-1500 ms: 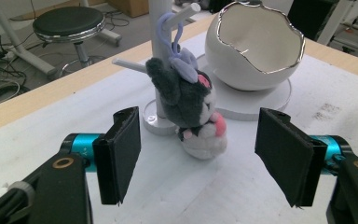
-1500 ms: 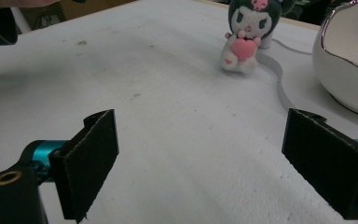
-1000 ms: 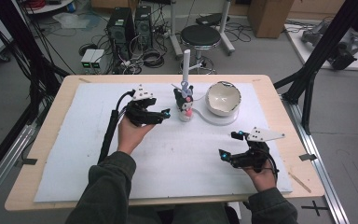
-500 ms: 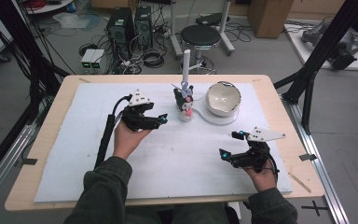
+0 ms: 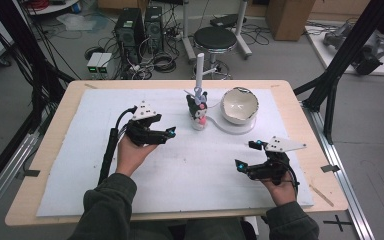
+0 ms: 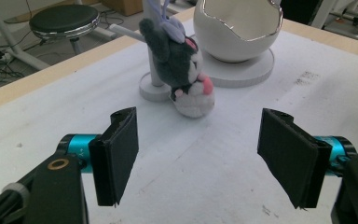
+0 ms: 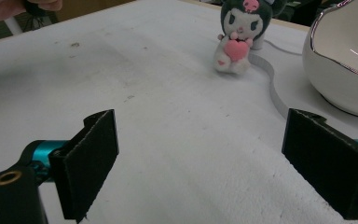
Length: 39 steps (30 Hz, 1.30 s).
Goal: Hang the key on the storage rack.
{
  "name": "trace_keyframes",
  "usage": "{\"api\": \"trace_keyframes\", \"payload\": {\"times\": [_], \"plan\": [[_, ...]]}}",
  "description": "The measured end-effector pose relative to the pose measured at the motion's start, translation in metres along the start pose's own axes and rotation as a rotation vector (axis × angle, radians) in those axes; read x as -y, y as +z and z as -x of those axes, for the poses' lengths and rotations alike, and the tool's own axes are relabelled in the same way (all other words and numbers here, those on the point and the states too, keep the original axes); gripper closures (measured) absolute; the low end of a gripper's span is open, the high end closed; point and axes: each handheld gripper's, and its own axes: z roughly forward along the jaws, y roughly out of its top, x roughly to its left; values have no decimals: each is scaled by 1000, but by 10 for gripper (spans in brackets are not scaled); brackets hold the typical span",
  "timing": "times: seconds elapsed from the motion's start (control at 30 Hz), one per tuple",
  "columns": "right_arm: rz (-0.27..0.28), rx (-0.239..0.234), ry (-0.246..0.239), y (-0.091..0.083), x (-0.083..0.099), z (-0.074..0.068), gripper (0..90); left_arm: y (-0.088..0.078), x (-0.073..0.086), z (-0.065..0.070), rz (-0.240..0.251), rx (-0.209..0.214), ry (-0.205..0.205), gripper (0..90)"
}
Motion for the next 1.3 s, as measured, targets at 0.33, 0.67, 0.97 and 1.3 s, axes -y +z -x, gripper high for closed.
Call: {"api": "trace_keyframes", "payload": {"times": [0.33, 0.67, 0.97, 1.3], "plan": [[1, 6, -9, 1, 0, 1, 98, -9, 7, 2, -12, 10, 14, 286], [-2, 7, -3, 0, 0, 1, 98, -17, 14, 4, -12, 15, 22, 284], [-2, 10, 0, 0, 0, 0, 98, -24, 20, 5, -14, 20, 20, 283], [4, 16, -2, -1, 0, 0, 98, -33, 25, 9, -24, 30, 30, 267]]}}
